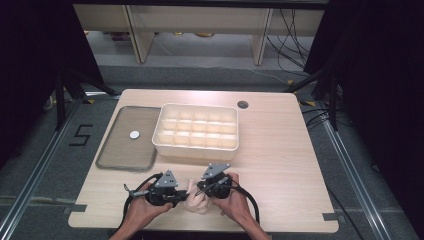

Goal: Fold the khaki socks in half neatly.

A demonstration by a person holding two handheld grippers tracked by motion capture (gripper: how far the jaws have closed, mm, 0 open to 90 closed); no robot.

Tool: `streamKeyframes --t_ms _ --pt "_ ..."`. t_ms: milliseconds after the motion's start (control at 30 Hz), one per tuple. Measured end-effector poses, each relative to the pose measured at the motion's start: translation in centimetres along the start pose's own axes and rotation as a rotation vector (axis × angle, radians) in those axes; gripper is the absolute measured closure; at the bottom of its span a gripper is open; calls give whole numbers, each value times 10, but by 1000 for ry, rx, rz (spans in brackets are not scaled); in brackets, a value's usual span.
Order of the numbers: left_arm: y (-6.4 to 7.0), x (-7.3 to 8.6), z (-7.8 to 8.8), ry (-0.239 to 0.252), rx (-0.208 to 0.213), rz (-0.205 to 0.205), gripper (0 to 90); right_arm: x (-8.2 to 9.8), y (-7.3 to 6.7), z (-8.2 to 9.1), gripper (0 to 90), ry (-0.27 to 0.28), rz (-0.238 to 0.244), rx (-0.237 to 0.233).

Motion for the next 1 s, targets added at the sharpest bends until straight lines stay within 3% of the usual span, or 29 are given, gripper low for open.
streamKeyframes --t_ms 133,267,300,333,433,467,533,600,700,733,767,800,833,933,967,1000 --pt "-2 0 0 9 -6 11 843 -1 0 3 867 10 -16 -6" --pt "-2 0 3 13 -2 -4 843 -7 -3 14 865 47 -18 -22" --pt "-1 0 3 37 -12 31 842 -6 -7 22 863 58 -4 -35" --pt "-3 -1 6 20 -6 -4 842 -4 -10 24 863 65 -24 -40" --pt "-3 -2 6 36 -13 12 842 5 -14 34 862 39 -12 -67" --pt "-2 -2 7 33 -12 8 842 9 -15 34 862 25 -32 -66" --pt "-2 -3 7 29 -13 4 842 12 -13 33 862 11 -17 -66" --pt "4 -6 8 29 -20 -29 841 19 -10 26 866 -32 -54 -66" --pt "10 -10 8 38 -19 -61 840 18 -8 23 867 -18 -45 -76" --pt "10 -10 8 38 -19 -61 840 18 -8 23 867 -23 -54 -64" --pt "13 -11 7 58 -11 -36 840 18 -8 23 867 -23 -54 -64" --pt "13 -13 7 55 3 -52 839 18 -8 24 867 -24 -56 -61" --pt "15 -14 5 72 4 -36 839 18 -8 23 867 -22 -54 -69" --pt "18 -17 3 59 11 -60 838 19 -9 21 867 -6 -59 -71" --pt "18 -18 2 52 10 -70 838 18 -8 23 866 -24 -62 -77" --pt "19 -18 1 58 11 -57 838 18 -8 23 864 -19 -67 -72"
Point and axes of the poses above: each handheld gripper's, and its own axes: z roughly backward along the jaws, x roughly out of its underside, y roughly to its right, the point moved 2 cm from there along -z, roughly forward along the jaws, and after that the axes turned 5 degrees about y, right-handed, at the moved point
